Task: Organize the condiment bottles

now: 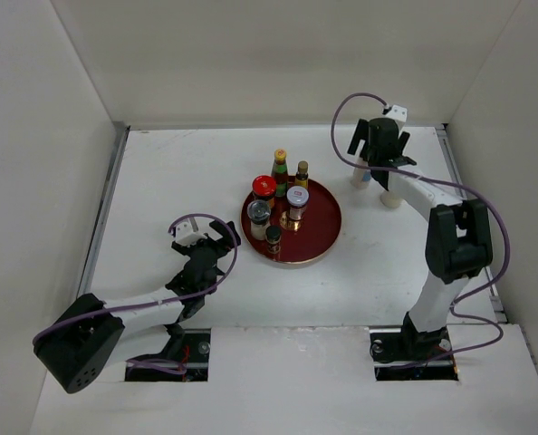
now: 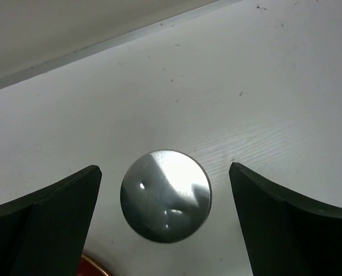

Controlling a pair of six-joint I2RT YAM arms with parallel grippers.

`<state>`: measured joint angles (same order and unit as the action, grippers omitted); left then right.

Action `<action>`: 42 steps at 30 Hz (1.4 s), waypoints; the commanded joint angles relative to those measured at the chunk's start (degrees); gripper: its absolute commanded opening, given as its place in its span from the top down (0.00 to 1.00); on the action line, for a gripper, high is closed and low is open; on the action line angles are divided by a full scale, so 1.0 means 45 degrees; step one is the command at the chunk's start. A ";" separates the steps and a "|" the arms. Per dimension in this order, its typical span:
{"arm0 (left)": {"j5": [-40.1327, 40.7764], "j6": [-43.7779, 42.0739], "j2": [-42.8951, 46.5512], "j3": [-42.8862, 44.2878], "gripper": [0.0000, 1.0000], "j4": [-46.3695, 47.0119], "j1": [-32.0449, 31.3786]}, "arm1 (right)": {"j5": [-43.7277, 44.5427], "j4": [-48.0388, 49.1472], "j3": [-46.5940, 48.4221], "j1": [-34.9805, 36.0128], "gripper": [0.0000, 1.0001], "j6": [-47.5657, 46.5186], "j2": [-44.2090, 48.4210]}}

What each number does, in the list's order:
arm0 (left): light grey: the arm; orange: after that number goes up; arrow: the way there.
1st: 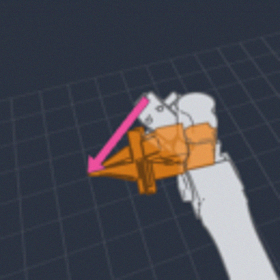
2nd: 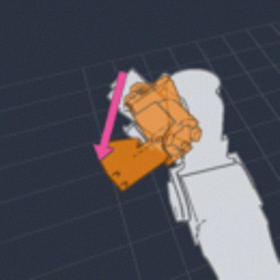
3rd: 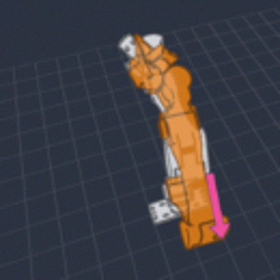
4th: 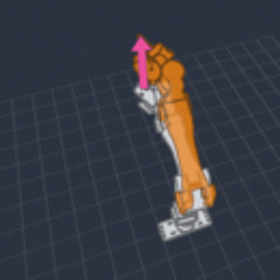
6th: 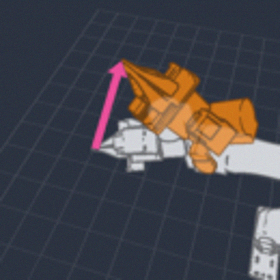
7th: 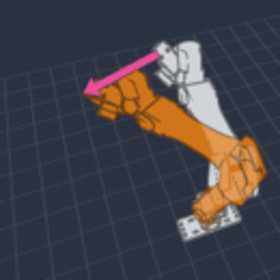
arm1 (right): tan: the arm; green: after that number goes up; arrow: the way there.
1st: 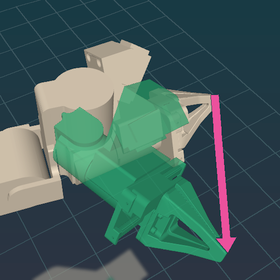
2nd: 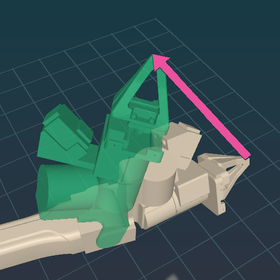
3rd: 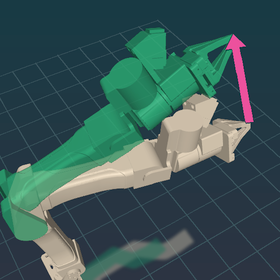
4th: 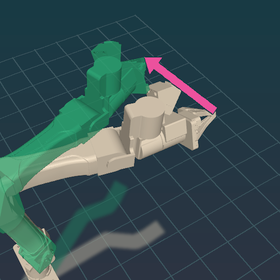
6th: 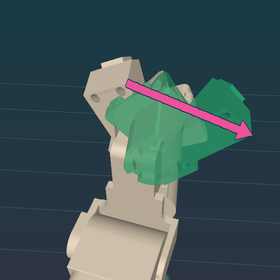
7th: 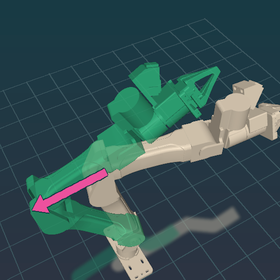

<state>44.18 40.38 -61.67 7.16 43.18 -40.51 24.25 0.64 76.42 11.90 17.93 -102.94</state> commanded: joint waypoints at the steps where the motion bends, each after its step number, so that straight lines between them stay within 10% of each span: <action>1: -0.0111 0.0128 -0.0046 0.0460 0.00 0.0561 0.0126 | -0.0389 -0.0260 0.0965 -0.0213 0.00 -0.0275 -0.0600; 5: -0.0073 0.0128 -0.0123 0.0479 0.00 0.0561 0.0145 | -0.0389 -0.0494 0.1083 -0.0155 0.07 -0.0255 -0.0894; 13: -0.0150 0.0128 -0.0066 0.0480 0.00 0.0561 0.0146 | 0.0507 -0.0633 0.0812 -0.0077 0.55 -0.0430 0.0215; 24: -0.0268 0.0128 -0.0084 0.0499 0.00 0.0542 0.0126 | 0.0627 0.0636 -0.1726 0.2596 0.57 -0.0080 0.3499; 42: -0.0463 0.0187 -0.0064 0.0538 0.00 0.0542 0.0067 | 0.0431 0.1244 -0.2608 0.4376 0.50 0.0624 0.1879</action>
<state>42.76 40.53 -62.37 7.27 43.16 -40.16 25.06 0.38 63.79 30.52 19.57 -94.65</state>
